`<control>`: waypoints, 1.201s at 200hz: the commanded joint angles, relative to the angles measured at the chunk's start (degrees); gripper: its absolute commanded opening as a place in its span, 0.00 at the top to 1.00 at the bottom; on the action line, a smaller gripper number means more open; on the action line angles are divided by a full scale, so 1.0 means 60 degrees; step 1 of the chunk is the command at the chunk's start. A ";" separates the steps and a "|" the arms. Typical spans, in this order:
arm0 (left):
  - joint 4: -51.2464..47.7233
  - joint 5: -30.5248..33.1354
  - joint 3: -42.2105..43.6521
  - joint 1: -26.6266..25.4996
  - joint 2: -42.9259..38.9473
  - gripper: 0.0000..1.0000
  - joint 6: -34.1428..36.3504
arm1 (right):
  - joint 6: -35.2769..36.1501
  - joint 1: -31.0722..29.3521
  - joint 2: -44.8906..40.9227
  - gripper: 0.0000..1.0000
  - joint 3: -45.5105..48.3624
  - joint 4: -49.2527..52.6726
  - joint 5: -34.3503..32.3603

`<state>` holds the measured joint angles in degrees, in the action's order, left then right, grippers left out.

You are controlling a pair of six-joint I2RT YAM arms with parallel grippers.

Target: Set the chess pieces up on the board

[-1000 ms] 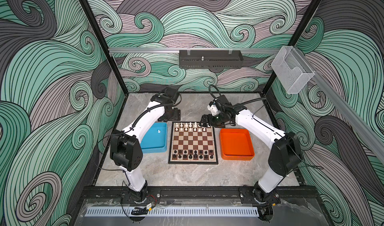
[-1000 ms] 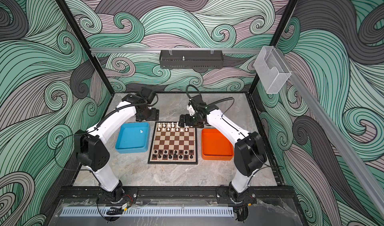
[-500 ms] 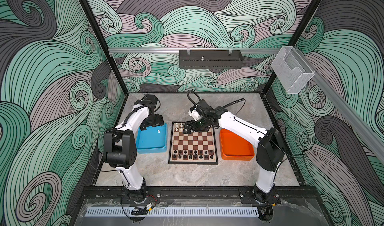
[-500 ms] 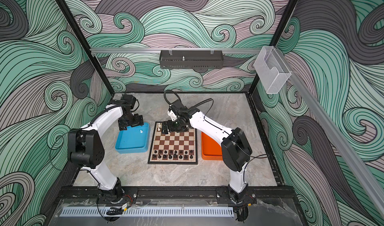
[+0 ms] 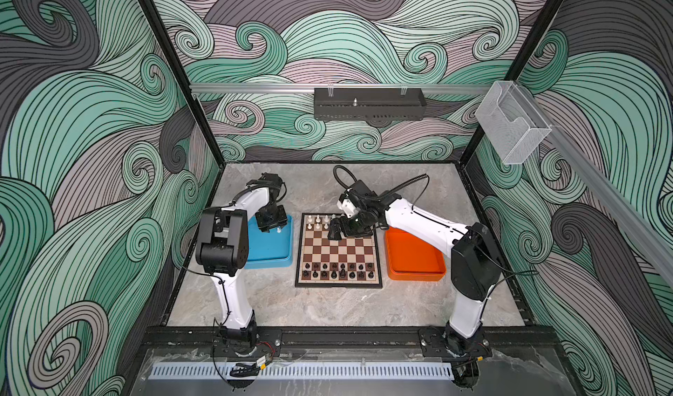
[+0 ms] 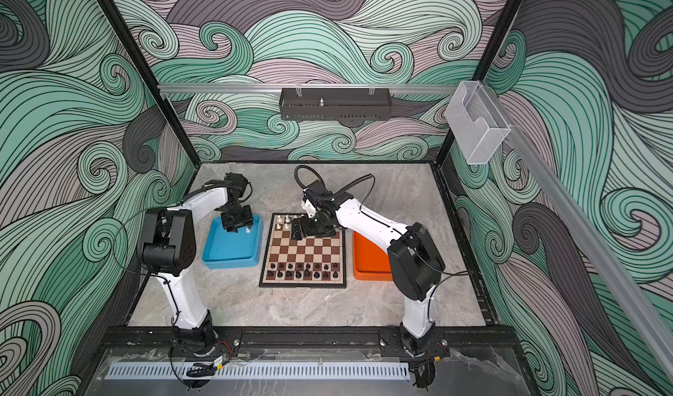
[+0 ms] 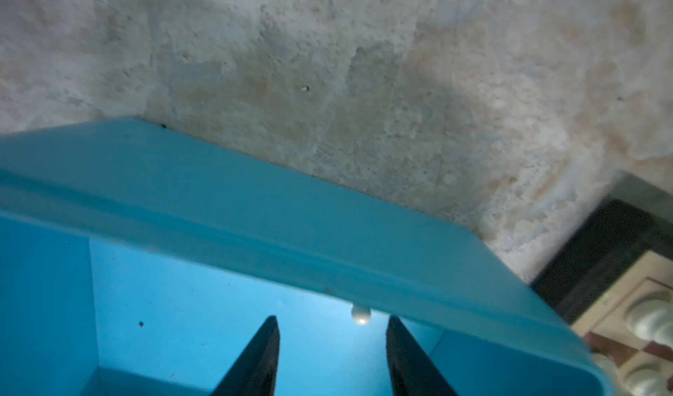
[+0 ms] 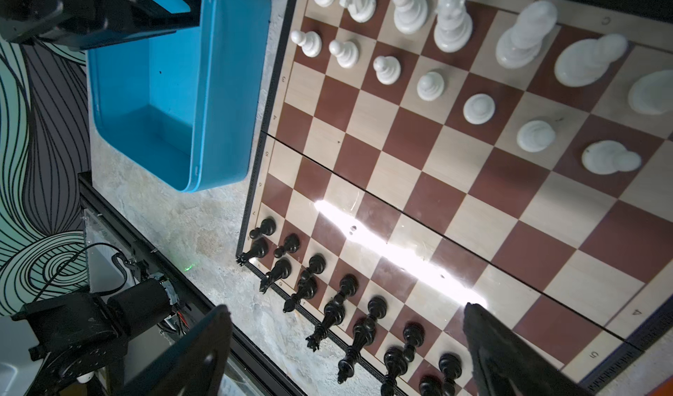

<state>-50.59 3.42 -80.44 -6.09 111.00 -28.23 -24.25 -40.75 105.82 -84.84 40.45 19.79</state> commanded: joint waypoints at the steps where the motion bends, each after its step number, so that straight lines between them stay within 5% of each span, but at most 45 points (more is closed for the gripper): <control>1: 0.0049 -0.0028 -0.0245 -0.0039 0.0251 0.56 -0.0145 | 0.0102 0.0223 -0.0346 0.01 0.0143 -0.0092 0.0105; 164: 0.0204 -0.0023 -0.0320 -0.0275 0.0542 0.82 -0.0085 | 0.0117 0.0467 -0.0498 0.01 0.0513 -0.0216 0.0188; 240: 0.0100 0.0058 -0.0403 -0.0317 0.0377 0.87 -0.0012 | 0.0102 0.0470 -0.0556 0.01 0.0514 -0.0231 0.0188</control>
<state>-49.19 3.22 -80.60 -7.60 113.58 -28.51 -24.21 -38.26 104.36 -82.46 39.40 20.62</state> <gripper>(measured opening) 0.133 0.989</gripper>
